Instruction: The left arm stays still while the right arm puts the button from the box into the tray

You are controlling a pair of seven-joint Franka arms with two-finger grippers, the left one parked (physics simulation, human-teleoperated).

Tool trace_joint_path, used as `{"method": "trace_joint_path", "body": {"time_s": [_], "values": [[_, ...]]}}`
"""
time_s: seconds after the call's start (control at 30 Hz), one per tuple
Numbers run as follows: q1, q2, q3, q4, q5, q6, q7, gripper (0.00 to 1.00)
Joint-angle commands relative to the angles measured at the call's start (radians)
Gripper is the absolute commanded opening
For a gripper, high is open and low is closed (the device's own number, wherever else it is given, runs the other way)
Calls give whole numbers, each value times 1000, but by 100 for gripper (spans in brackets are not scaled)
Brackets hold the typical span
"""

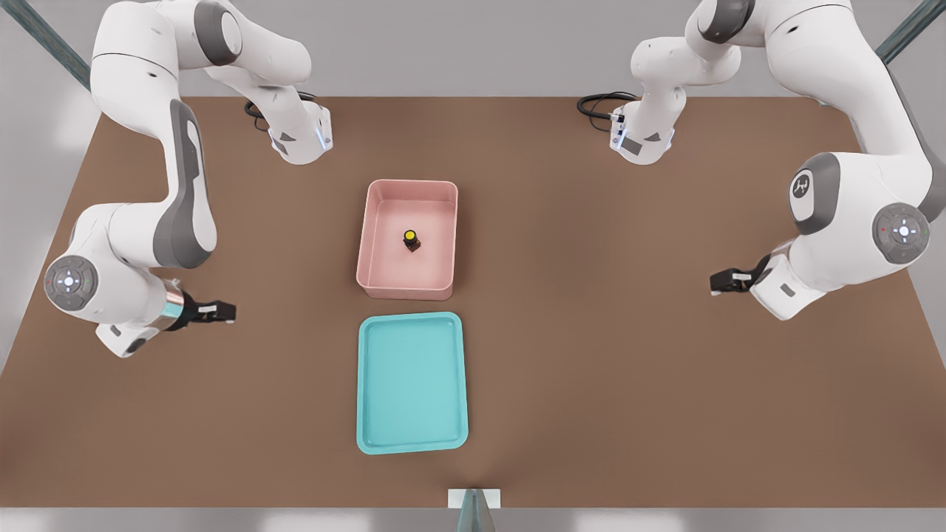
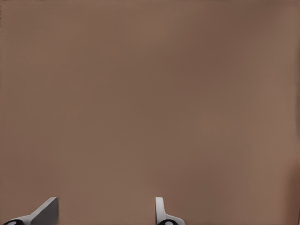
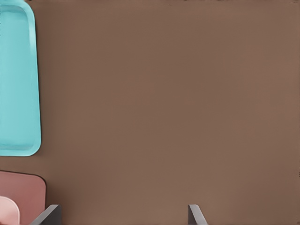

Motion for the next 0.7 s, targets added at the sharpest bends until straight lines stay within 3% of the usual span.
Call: {"method": "trace_joint_path", "body": {"time_s": [0.0,0.07,0.13,0.23,0.4,0.57,0.67], "values": [[1,-1,0,0,-2,59,-43,100],[51,5,0,0,0,56,29,100],[209,26,0,7,4,70,276,100],[312,39,0,2,10,113,480,100],[422,-148,25,-443,38,364,710,100],[531,-188,34,-527,50,366,992,100],[580,-199,34,-668,52,562,1161,100]]}}
